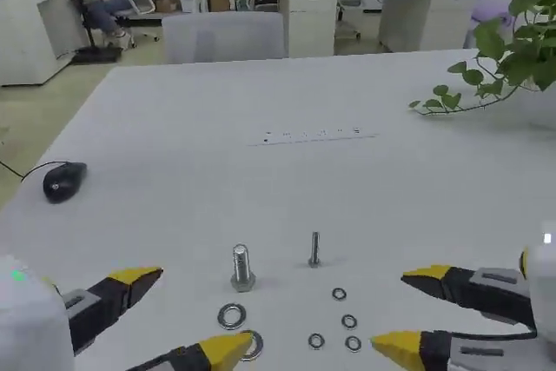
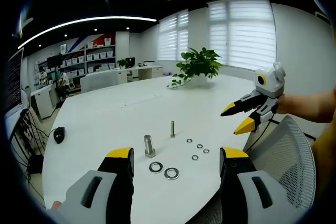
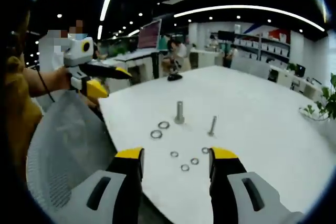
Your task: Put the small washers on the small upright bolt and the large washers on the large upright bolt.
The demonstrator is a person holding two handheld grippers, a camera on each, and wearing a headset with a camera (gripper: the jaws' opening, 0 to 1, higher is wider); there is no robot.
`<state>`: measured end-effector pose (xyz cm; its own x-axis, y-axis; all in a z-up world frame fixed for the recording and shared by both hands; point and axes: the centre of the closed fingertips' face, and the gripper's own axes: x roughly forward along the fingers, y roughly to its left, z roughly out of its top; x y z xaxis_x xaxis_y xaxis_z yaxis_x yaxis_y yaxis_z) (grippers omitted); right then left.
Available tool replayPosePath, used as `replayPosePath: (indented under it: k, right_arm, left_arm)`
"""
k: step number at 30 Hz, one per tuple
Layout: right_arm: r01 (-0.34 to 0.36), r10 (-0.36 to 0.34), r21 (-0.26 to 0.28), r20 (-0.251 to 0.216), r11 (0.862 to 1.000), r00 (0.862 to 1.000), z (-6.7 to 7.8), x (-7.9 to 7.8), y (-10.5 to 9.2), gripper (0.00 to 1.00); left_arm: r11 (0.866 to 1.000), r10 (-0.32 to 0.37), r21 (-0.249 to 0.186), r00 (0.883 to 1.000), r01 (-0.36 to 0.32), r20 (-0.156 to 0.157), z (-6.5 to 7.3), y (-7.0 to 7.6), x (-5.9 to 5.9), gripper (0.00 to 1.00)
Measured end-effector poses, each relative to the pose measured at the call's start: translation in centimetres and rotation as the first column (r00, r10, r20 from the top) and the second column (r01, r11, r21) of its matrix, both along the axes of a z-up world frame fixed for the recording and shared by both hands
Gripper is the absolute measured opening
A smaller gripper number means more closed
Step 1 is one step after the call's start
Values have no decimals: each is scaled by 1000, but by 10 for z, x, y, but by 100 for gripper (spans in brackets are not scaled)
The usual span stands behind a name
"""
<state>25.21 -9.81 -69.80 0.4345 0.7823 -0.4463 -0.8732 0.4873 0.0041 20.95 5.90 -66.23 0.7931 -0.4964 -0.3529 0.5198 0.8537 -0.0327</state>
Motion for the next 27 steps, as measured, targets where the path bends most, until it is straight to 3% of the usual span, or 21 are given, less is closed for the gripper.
replayPosePath:
  k: [16, 27]
  right_arm:
    - [8, -8, -10, 0, 1000, 1000, 2, -9, -7, 51]
    - [0, 0, -7, 5, 1000, 1000, 3, -1, -4, 50]
  left_arm:
    - [1000, -1, -9, 1000, 1, 2, 5, -3, -9, 65]
    - [999, 30, -17, 1000, -30, 0, 1, 5, -3, 65]
